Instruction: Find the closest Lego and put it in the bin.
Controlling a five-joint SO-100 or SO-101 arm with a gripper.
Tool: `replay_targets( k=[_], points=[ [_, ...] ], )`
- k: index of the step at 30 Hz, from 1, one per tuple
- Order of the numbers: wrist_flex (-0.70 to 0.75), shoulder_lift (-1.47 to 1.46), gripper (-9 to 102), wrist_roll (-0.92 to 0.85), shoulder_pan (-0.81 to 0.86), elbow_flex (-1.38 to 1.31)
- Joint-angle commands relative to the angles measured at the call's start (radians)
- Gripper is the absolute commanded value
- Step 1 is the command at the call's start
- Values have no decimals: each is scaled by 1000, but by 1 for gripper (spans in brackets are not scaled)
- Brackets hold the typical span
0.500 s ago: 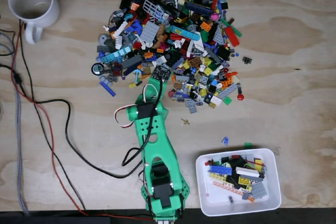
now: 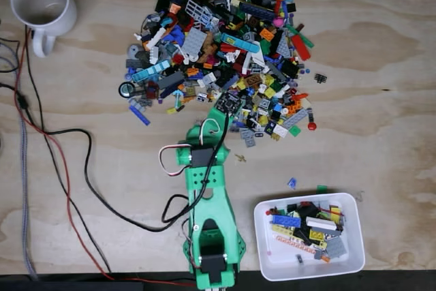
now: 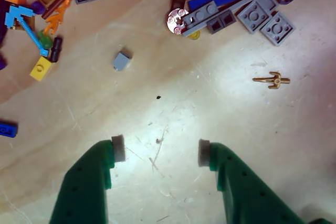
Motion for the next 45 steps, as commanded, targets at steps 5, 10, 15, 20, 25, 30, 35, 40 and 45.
replay_targets(
  k=[5,10,15,20,25,30,35,40,45],
  points=[
    [-242,166,20,94,-123,250],
    [-537,44,20,141,-75,367],
    [-729,-172,21,178,-52,331],
    [-767,-341,20,189,-40,230],
    [-770,-390,18,189,-49,198],
    [-772,-410,13,173,-41,161],
    [-765,-460,11,133,-29,107],
    [-755,-491,9,112,-34,91],
    [-736,-503,7,87,-38,94]
  ],
)
